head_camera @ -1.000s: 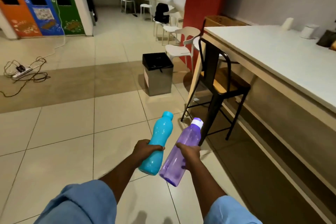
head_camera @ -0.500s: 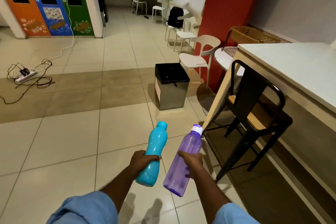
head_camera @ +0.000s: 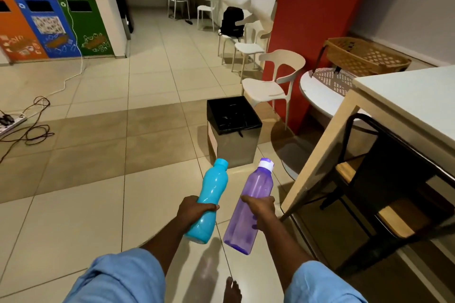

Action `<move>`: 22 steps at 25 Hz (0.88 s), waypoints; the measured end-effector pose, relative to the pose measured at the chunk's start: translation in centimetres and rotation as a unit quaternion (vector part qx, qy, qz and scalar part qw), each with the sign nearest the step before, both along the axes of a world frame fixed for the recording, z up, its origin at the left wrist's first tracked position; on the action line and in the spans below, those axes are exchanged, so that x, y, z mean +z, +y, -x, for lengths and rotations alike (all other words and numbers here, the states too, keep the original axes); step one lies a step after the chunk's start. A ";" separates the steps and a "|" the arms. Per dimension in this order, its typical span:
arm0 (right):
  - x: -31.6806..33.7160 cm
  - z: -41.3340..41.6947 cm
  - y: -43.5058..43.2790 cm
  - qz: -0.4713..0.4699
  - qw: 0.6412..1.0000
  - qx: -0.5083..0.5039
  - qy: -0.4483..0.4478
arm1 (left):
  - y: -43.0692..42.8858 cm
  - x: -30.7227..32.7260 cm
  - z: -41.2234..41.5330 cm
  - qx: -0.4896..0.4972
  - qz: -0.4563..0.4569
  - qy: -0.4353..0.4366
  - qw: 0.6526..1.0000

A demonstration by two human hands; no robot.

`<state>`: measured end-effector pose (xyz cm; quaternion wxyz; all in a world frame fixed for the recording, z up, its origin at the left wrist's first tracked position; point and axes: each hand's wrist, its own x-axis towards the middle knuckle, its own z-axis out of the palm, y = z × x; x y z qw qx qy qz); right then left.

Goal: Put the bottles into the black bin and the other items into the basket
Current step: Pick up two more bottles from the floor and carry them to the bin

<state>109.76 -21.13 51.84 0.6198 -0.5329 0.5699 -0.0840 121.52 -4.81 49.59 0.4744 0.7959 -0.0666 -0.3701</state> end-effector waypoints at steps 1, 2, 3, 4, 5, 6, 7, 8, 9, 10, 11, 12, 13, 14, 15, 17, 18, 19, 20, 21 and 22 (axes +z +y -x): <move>-0.1 -1.7 -1.4 -0.002 1.000 0.001 0.001 | -1.1 0.3 -1.6 -0.003 -0.008 0.000 1.000; -0.1 -3.6 -3.0 -0.005 1.000 0.006 0.004 | -2.3 0.5 -3.5 -0.002 -0.017 0.001 1.000; -0.1 -5.6 -4.5 -0.008 1.000 0.020 0.007 | -3.5 0.7 -5.3 0.001 -0.024 0.000 1.000; 0.0 -7.7 -6.0 -0.006 0.999 0.041 0.006 | -4.7 0.8 -7.1 0.006 -0.028 -0.004 1.000; 0.0 -9.9 -7.5 -0.001 0.998 0.059 0.001 | -6.1 0.9 -9.0 0.013 -0.030 -0.007 0.999; -0.1 -12.2 -9.0 0.008 0.998 0.069 -0.005 | -7.5 1.0 -11.1 0.017 -0.027 -0.005 0.999; 0.1 -14.4 -10.1 0.025 0.997 0.079 -0.002 | -8.9 1.1 -13.1 0.021 -0.028 0.002 0.999; 0.0 -16.5 -11.1 0.039 0.995 0.094 0.005 | -10.3 1.0 -15.1 0.022 -0.029 0.006 0.999; -0.1 -18.3 -11.9 0.048 0.993 0.107 0.008 | -11.4 0.9 -16.9 0.019 -0.030 0.007 0.999; -0.1 -20.1 -12.8 0.050 0.992 0.115 0.011 | -12.5 0.8 -18.6 0.014 -0.031 0.004 0.999; -0.3 -22.3 -14.0 0.050 0.992 0.118 0.012 | -13.9 0.7 -20.8 0.009 -0.028 0.001 1.000; -0.6 -24.5 -15.3 0.048 0.992 0.114 0.009 | -15.2 0.4 -23.3 0.001 -0.023 -0.003 1.000; -0.8 -26.8 -16.5 0.046 0.993 0.106 0.001 | -16.5 0.0 -25.9 -0.006 -0.015 -0.005 1.000; -1.0 -28.9 -17.6 0.045 0.994 0.098 -0.002 | -17.8 -0.3 -28.4 -0.012 -0.006 -0.004 1.000; -1.2 -31.1 -18.8 0.047 0.995 0.088 0.002 | -19.2 -0.6 -30.9 -0.016 0.001 -0.001 1.000; -1.0 -35.4 -20.9 0.046 0.997 0.059 0.015 | -21.6 -0.8 -35.5 -0.024 0.002 0.012 1.000; -0.7 -36.9 -21.8 0.043 0.998 0.050 0.018 | -22.5 -0.5 -37.4 -0.030 0.004 0.017 0.999; -0.7 -38.8 -22.7 0.041 0.998 0.043 0.014 | -23.5 -0.5 -39.6 -0.044 0.007 0.020 0.999; -0.7 -40.7 -23.5 0.043 0.998 0.039 0.009 | -24.6 -0.4 -41.8 -0.059 0.008 0.019 0.998; -0.5 -42.7 -24.3 0.046 0.998 0.033 0.000 | -25.7 -0.2 -44.0 -0.069 0.010 0.016 0.997; -0.4 -44.6 -25.3 0.042 0.999 0.022 -0.006 | -26.7 -0.1 -46.1 -0.074 0.014 0.016 0.997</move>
